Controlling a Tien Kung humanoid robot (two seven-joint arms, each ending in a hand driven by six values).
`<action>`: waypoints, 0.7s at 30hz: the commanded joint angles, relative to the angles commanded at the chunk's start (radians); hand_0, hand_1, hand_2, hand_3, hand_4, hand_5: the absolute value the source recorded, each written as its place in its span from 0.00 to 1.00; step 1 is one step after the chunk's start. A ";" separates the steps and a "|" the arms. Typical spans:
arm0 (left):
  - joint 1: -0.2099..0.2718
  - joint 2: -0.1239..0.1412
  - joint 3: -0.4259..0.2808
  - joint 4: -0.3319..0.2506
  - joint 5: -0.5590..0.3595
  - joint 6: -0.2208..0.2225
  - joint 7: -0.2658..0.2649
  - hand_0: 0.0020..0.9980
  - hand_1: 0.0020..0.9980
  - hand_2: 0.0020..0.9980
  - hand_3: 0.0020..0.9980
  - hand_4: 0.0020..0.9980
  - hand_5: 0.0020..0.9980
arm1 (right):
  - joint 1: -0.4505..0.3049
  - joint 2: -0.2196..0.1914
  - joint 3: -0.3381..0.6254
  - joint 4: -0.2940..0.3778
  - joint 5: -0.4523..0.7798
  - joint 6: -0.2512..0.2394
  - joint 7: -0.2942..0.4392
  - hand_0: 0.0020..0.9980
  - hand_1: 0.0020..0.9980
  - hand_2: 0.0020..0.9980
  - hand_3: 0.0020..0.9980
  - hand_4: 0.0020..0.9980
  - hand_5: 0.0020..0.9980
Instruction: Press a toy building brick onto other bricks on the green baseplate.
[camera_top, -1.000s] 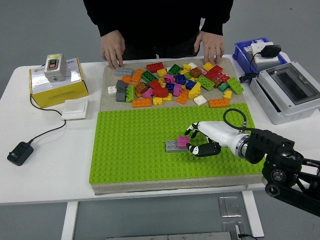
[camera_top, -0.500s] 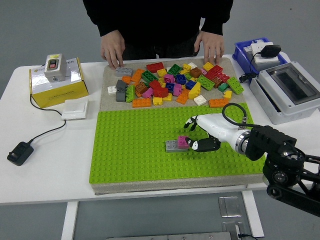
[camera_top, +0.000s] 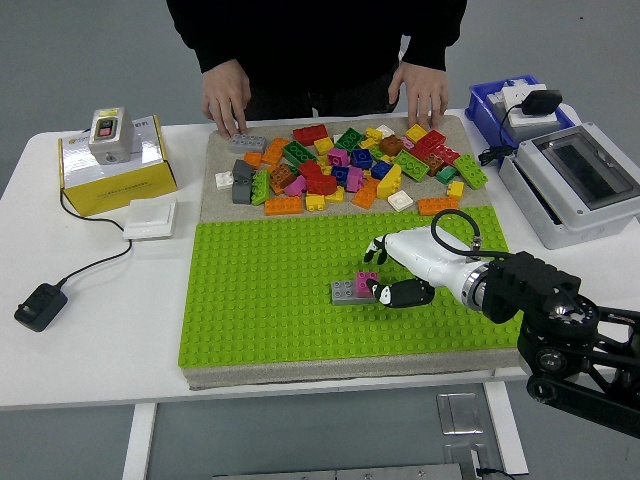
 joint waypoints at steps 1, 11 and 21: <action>0.000 0.000 0.000 0.000 0.001 0.000 0.000 0.65 0.64 0.58 0.68 0.34 0.57 | 0.000 -0.001 -0.002 0.002 0.001 0.001 0.000 0.02 0.15 0.70 0.67 0.35 0.56; -0.001 0.000 0.000 0.000 0.001 0.000 0.000 0.65 0.64 0.58 0.68 0.34 0.57 | 0.001 0.012 -0.014 -0.020 0.030 -0.004 0.012 0.02 0.15 0.70 0.67 0.34 0.56; 0.001 0.000 0.002 0.000 0.001 0.000 0.000 0.65 0.64 0.58 0.67 0.34 0.58 | 0.003 0.028 -0.027 -0.050 0.043 -0.011 0.020 0.02 0.15 0.70 0.67 0.35 0.57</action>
